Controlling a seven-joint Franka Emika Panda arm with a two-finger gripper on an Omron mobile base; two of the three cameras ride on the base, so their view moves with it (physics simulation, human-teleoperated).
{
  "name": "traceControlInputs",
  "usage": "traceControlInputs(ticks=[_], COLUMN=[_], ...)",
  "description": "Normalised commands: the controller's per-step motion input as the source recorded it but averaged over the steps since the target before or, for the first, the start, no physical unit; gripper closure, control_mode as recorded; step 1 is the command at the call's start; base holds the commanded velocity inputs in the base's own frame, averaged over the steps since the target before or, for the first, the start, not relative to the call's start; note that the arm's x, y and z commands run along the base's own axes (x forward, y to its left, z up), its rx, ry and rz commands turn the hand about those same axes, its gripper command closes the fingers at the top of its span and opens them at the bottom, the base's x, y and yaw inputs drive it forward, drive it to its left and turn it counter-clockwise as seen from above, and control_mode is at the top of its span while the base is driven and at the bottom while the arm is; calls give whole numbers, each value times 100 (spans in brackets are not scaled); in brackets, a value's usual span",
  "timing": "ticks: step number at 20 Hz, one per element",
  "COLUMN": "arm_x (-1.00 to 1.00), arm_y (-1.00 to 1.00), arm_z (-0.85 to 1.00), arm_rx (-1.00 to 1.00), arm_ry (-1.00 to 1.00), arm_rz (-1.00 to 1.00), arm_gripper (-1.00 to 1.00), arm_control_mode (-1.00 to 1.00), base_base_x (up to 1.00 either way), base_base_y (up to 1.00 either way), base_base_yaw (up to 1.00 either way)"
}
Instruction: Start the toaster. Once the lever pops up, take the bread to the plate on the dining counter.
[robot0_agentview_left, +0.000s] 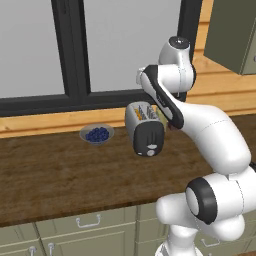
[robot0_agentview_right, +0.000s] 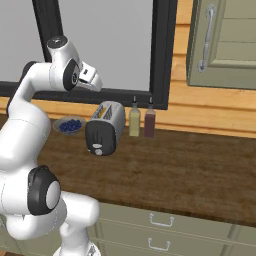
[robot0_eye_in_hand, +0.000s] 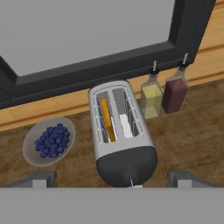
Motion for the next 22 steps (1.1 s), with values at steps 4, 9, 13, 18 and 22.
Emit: traceControlInputs(ticks=[4, 9, 13, 18, 22], arm_x=[0, 0, 0, 0, 0], arm_y=[0, 0, 0, 0, 0], arm_z=[0, 0, 0, 0, 0], arm_rx=[0, 0, 0, 0, 0], arm_ry=[0, 0, 0, 0, 0], arm_rz=[0, 0, 0, 0, 0], arm_gripper=[-100, -100, -100, -100, -100], arm_control_mode=[-100, -100, -100, -100, -100], base_base_x=[0, 0, 0, 0, 0], base_base_y=[0, 0, 0, 0, 0], base_base_yaw=[0, 0, 0, 0, 0])
